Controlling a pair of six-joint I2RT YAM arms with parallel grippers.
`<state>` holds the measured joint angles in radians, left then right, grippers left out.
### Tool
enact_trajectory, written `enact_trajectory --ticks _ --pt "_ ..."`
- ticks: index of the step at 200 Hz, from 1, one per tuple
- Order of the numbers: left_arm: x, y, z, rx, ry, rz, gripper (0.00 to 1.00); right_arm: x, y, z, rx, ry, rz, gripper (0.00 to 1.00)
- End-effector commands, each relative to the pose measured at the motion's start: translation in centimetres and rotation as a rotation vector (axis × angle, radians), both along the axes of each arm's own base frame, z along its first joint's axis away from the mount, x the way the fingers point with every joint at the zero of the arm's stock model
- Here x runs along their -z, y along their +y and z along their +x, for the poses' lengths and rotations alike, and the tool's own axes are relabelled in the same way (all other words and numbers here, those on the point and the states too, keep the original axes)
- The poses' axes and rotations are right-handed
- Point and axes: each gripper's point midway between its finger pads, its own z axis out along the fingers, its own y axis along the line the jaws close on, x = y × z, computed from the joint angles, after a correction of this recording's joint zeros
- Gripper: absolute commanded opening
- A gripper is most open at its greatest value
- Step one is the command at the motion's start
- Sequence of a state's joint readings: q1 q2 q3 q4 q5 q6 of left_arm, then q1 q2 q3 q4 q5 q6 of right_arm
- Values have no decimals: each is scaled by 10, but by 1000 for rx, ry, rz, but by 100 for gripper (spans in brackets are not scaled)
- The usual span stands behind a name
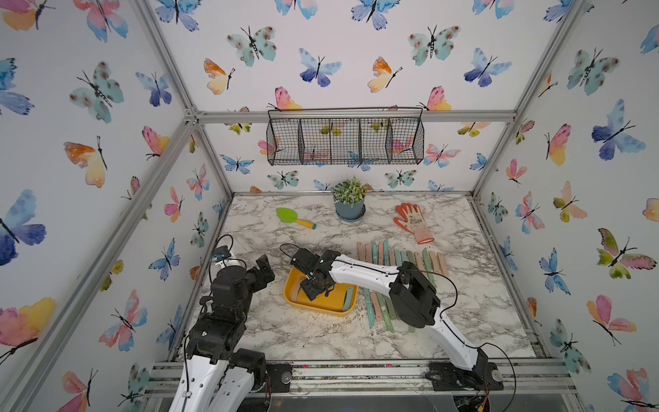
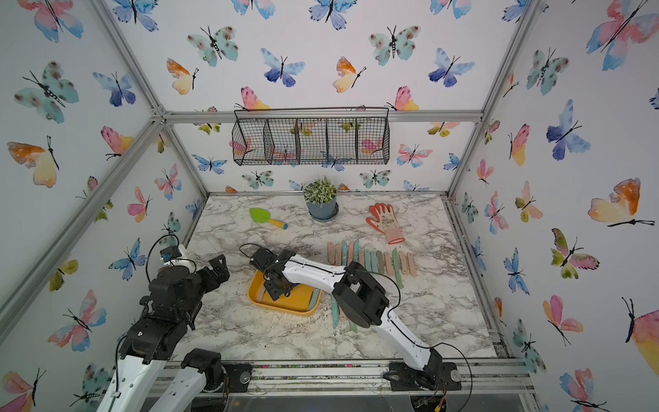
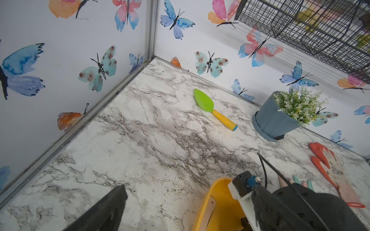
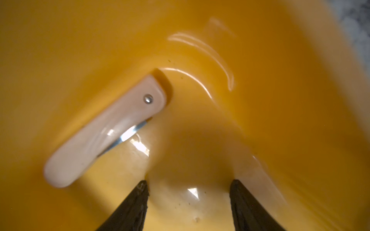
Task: Take the fruit knife out of the storage box
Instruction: Pick up the fruit knife from the storage box.
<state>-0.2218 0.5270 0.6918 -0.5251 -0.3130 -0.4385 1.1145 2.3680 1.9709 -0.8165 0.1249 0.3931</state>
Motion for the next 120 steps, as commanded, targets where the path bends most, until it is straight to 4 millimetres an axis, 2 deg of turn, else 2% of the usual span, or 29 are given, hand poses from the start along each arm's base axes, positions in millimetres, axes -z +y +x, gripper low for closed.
enact_trajectory --ticks 1,20,39,56,84,120 --pt "-14 3 -2 -14 -38 -6 98 -7 -20 -4 17 -14 -64 66" --pt "-13 3 -1 -14 -34 -7 99 -19 -8 -4 12 -26 15 65" --pt "-13 3 -2 -15 -34 -6 98 -39 25 -9 -56 -20 215 65" --pt "-13 3 -2 -14 -34 -6 98 -48 49 -16 -114 9 340 67" --pt "-13 3 -2 -15 -35 -5 98 -35 65 -15 -142 34 298 69" --pt "-13 4 -2 -19 -34 -4 98 -10 66 -12 -122 58 213 73"
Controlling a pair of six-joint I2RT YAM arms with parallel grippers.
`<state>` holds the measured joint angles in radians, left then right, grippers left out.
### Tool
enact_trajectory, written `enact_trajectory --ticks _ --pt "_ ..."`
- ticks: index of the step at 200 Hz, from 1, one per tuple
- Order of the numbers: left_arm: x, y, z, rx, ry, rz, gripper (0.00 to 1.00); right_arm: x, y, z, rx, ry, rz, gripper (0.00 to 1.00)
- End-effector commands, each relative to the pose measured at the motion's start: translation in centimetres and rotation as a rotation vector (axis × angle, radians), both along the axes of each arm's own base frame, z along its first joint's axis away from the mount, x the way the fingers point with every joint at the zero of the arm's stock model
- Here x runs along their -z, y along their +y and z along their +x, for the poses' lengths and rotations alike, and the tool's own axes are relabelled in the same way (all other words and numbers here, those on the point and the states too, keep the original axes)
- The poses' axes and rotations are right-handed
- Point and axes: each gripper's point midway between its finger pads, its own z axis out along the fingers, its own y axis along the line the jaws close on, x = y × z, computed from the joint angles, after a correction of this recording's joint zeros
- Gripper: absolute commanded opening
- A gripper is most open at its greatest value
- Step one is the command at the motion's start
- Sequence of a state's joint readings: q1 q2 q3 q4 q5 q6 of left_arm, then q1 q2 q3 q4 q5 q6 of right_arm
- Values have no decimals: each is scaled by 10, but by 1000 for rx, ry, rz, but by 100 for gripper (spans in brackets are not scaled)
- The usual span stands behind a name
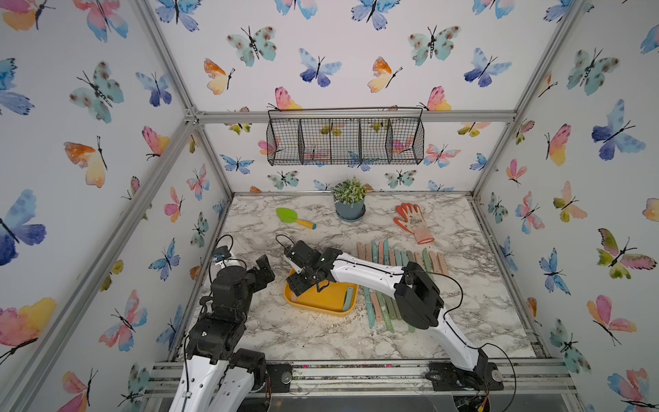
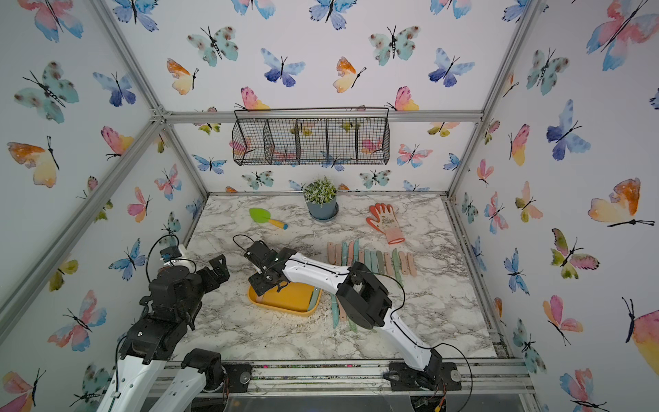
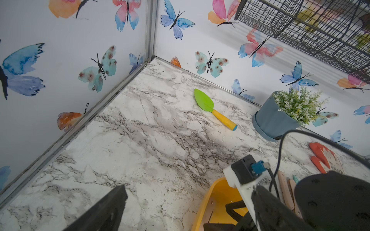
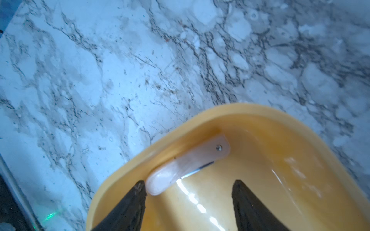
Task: Take the fruit knife out of the storage box
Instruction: Pick up the fruit knife from the storage box.
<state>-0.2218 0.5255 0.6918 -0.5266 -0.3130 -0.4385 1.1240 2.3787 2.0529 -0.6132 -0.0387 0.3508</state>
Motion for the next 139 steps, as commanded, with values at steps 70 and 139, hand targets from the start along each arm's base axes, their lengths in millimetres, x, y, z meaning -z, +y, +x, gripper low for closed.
enact_trajectory --ticks 70,139 --pt "-13 4 -2 -19 -34 -3 98 51 -11 -12 0 66 -103 79" --pt "-13 4 -2 -20 -35 -3 98 77 -11 -18 16 72 -156 89"
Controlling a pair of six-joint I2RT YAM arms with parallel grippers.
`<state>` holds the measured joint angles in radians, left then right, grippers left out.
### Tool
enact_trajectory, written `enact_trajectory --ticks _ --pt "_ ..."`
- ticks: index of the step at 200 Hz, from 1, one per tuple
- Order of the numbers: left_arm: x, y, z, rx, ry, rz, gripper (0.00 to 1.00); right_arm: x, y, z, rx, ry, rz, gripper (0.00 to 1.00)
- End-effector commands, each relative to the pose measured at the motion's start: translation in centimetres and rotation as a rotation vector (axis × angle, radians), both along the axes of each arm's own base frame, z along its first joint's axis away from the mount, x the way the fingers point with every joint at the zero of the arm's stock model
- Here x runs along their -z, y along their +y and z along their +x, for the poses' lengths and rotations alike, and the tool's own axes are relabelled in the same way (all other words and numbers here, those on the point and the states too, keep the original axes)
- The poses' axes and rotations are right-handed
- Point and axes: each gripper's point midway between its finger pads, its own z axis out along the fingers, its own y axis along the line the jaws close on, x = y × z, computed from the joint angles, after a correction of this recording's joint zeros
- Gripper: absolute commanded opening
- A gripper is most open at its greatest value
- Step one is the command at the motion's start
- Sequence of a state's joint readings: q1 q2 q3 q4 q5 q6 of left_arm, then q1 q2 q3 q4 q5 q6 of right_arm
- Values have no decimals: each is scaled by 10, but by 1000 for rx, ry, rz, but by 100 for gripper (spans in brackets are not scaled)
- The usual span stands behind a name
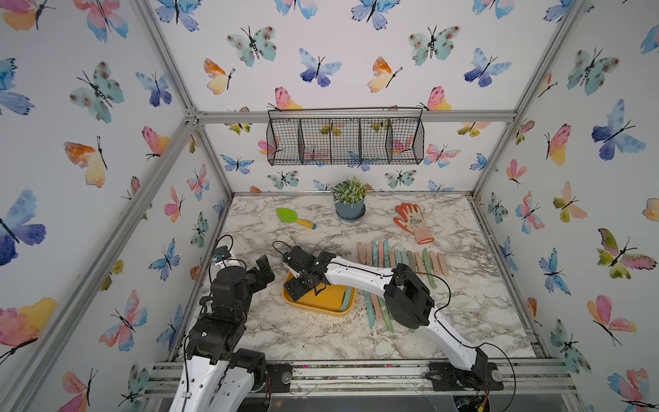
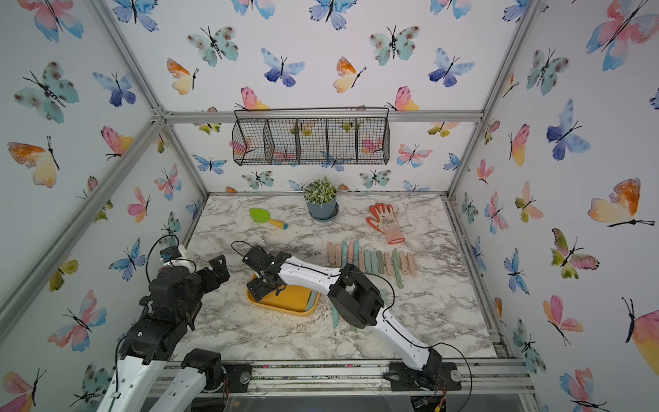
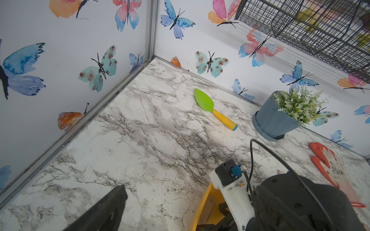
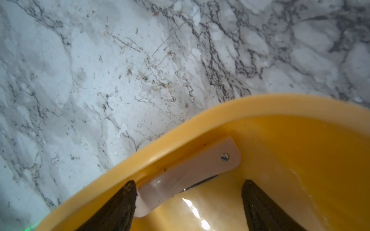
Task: Take the fruit knife out of the storage box
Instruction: Pick up the fruit knife from the storage box.
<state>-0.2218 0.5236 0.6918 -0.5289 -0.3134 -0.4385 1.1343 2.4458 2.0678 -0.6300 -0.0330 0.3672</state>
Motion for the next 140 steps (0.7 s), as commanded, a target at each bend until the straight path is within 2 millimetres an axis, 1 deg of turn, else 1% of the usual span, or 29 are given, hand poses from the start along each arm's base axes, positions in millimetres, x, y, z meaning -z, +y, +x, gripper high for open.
enact_trajectory --ticks 1,25,45,75,96,120,140 --pt "-13 4 -1 -20 -35 -4 98 43 -9 -12 9 39 -97 89" --pt "-13 4 -2 -21 -35 -2 98 58 -28 -9 33 20 -187 89" --pt "-14 4 -2 -20 -37 -5 98 59 -48 -4 61 -29 -255 90" --pt "-13 4 -1 -18 -36 -5 98 56 -73 2 80 -79 -356 90" --pt "-13 4 -2 -20 -35 -4 99 50 -87 -1 88 -81 -405 90" --pt "-13 4 -1 -20 -34 -3 98 39 -98 -5 97 -85 -398 89" --pt "-13 4 -1 -19 -34 -4 98 32 -108 -9 103 -91 -387 85"
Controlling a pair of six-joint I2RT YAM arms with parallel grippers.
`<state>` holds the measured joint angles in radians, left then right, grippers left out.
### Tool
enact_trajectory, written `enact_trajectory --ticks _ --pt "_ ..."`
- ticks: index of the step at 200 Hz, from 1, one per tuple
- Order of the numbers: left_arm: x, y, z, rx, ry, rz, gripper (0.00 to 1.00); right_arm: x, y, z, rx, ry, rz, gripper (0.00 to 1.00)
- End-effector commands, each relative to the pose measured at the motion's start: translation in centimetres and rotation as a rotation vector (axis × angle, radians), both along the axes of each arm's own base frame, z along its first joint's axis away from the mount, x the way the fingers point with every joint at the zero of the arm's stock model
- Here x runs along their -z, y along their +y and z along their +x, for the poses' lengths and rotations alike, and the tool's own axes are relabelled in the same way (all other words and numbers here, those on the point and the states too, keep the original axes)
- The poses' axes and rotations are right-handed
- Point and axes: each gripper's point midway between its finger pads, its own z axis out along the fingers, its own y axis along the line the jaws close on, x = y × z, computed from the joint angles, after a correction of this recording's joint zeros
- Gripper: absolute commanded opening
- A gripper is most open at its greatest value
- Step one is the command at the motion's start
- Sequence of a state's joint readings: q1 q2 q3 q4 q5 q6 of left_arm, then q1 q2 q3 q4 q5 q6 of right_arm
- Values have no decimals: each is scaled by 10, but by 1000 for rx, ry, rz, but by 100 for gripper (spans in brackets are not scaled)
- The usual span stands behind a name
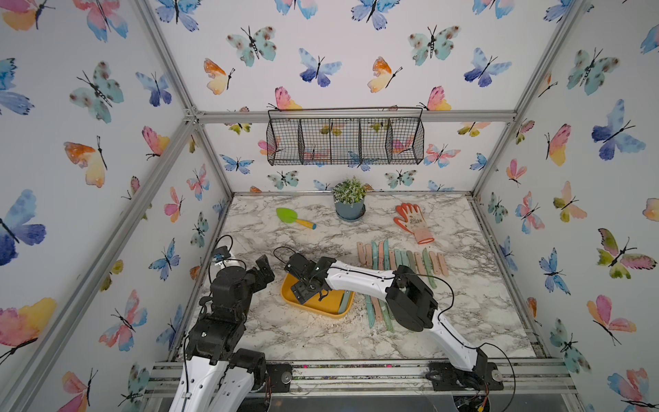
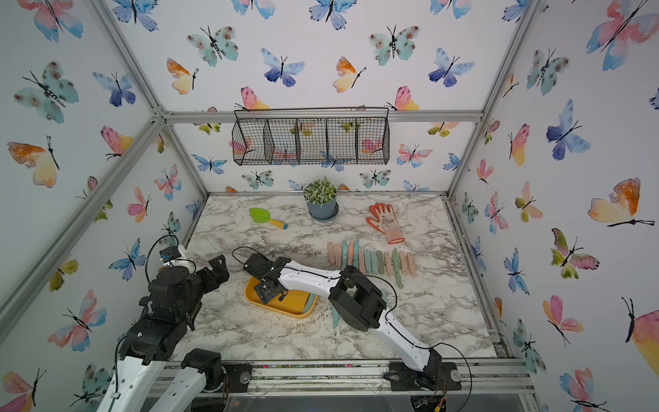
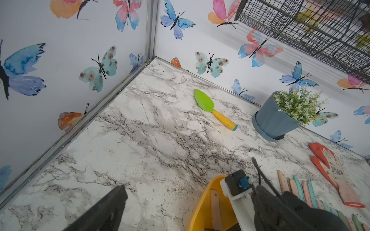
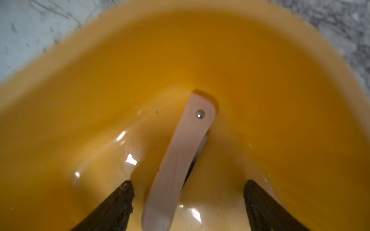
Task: Take the fruit knife out of the storage box
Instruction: Pick up the fruit knife from the storage box.
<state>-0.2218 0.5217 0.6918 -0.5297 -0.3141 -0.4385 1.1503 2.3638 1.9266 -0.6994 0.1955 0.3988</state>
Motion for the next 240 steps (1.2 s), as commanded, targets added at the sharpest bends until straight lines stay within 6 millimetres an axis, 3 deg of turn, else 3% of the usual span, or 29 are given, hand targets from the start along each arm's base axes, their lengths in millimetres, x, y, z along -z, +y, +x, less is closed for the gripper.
enact_trajectory --ticks 1,24,55,114,144,184,240 --pt "-13 4 -1 -18 -33 -4 98 23 -53 -17 14 44 -187 85" --pt "-13 3 -1 -17 -34 -6 98 14 -54 -19 6 40 -151 83" --pt "-13 3 -1 -16 -33 -5 98 -4 -23 -22 -69 24 49 85" --pt "-13 3 -1 -16 -36 -5 98 -30 22 -12 -120 15 183 85" --pt "-14 4 -1 -17 -38 -5 98 -21 29 -4 -69 45 188 85" --pt "-14 4 -2 -18 -39 -6 98 6 23 3 -5 69 120 83" --pt "-15 4 -2 -18 -44 -7 98 22 14 8 22 80 81 69"
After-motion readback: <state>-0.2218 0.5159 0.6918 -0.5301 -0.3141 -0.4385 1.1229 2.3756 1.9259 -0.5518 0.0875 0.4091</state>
